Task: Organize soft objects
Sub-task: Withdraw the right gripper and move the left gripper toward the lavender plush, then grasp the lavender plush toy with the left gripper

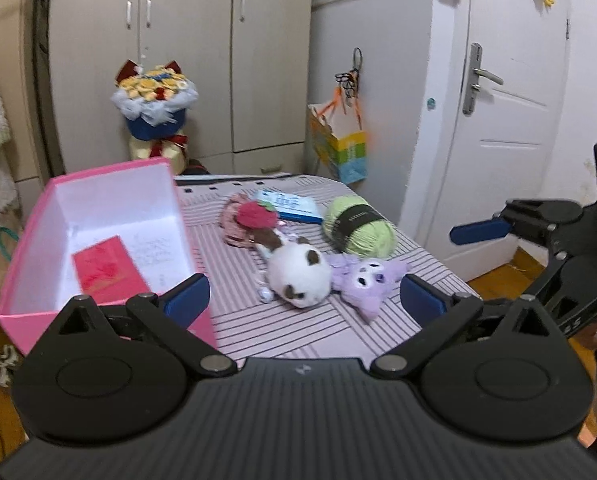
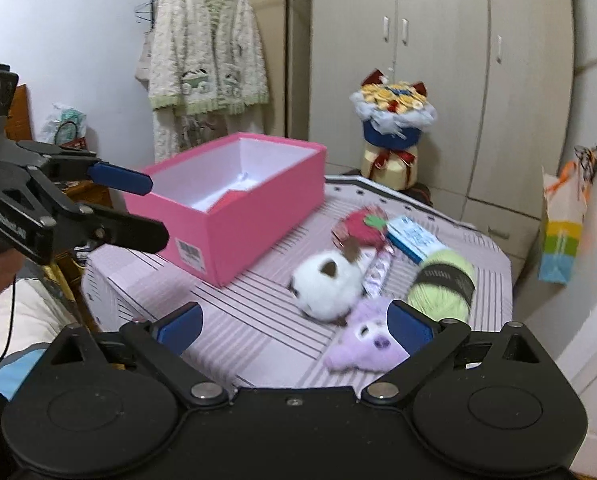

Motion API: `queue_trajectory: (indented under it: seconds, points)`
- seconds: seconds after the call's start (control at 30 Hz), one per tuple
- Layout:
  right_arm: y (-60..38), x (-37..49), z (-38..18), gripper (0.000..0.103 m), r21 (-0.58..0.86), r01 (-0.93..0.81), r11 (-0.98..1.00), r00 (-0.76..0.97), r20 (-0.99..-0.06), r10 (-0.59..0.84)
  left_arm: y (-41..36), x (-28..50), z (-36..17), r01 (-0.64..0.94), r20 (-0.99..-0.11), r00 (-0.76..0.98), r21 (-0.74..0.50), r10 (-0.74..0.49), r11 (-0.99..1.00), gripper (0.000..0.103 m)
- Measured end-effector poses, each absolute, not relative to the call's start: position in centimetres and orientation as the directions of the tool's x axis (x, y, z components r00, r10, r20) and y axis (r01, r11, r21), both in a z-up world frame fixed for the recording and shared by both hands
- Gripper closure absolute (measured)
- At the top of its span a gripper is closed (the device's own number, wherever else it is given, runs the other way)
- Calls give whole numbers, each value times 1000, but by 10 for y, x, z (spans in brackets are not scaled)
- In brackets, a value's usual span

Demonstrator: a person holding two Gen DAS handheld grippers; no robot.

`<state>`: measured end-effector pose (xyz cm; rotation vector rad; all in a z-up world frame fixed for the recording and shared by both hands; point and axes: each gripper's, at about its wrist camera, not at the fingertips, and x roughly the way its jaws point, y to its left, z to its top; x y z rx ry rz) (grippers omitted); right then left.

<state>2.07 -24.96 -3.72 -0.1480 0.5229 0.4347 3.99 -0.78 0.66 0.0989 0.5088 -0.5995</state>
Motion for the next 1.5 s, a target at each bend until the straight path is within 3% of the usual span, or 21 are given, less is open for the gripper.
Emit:
queue_trajectory:
  seconds: [0.3, 0.67, 0.8, 0.87, 1.13, 1.27, 1.4, 1.5]
  points:
    - [-275, 45, -80, 3, -23, -402, 915, 778, -535, 329, -43, 65, -25, 616, -528, 610, -152, -590, 773, 4]
    - [-297, 82, -122, 2, -123, -451, 884, 783, -530, 326, -86, 102, -66, 632, -572, 496, -278, -653, 724, 20]
    - [-311, 104, -131, 1, -45, -480, 876, 734, -568, 373, -97, 112, -78, 624, -570, 490, -299, -659, 722, 27]
    - [-317, 113, -135, 1, 5, -498, 867, 705, -580, 409, -100, 117, -83, 615, -575, 484, -313, -660, 724, 36]
    - [-313, 126, -140, 4, 149, -546, 825, 623, -585, 518, -106, 128, -97, 586, -560, 500, -343, -661, 734, 46]
    - [-297, 117, -142, 11, 83, -548, 832, 643, -595, 483, -104, 131, -100, 586, -552, 483, -373, -680, 719, 46]
    - [-282, 109, -145, 12, -27, -545, 838, 681, -598, 423, -105, 137, -106, 561, -563, 492, -378, -664, 736, 46]
    - [-278, 109, -146, 12, -31, -517, 855, 703, -585, 404, -105, 138, -110, 550, -567, 503, -373, -653, 747, 46]
